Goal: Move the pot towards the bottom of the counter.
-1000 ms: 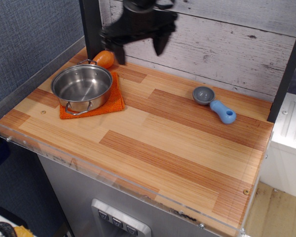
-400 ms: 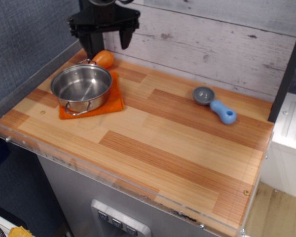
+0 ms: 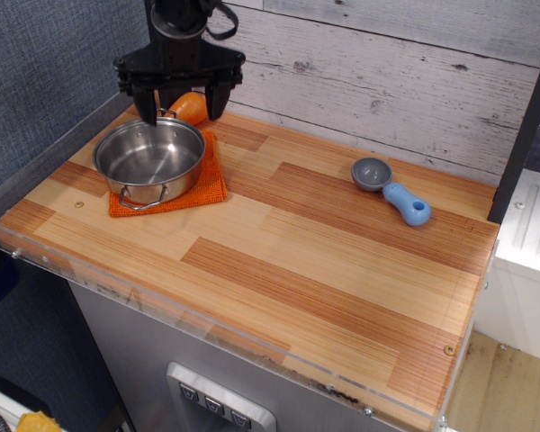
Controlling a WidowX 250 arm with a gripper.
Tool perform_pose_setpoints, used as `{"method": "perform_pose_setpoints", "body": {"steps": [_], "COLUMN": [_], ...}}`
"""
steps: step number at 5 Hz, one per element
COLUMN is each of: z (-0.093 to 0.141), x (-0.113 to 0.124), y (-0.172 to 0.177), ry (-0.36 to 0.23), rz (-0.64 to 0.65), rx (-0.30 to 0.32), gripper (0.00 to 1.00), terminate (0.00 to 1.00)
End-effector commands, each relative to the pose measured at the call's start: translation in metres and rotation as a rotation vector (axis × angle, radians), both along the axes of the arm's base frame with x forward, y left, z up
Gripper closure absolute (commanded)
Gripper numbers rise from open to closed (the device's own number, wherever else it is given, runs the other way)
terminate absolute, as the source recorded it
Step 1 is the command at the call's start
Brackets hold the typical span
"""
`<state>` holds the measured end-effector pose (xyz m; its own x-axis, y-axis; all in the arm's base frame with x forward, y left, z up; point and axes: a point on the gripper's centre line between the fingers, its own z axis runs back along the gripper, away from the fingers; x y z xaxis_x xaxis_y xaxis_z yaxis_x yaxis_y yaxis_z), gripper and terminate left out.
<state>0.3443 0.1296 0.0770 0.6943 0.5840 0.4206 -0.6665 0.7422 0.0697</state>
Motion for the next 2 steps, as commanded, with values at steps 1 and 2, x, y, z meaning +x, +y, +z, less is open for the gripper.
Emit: {"method": "perform_pose_setpoints", "body": {"steps": [1, 2], "z": [-0.008, -0.021], "x": [0.004, 0.008], "y": [0.004, 0.003], "ry": [0.039, 0.042], "rz": [0.010, -0.006], "rx": [-0.030, -0.072], "gripper": [0.00, 0.00], "terminate": [0.00, 0.00]}}
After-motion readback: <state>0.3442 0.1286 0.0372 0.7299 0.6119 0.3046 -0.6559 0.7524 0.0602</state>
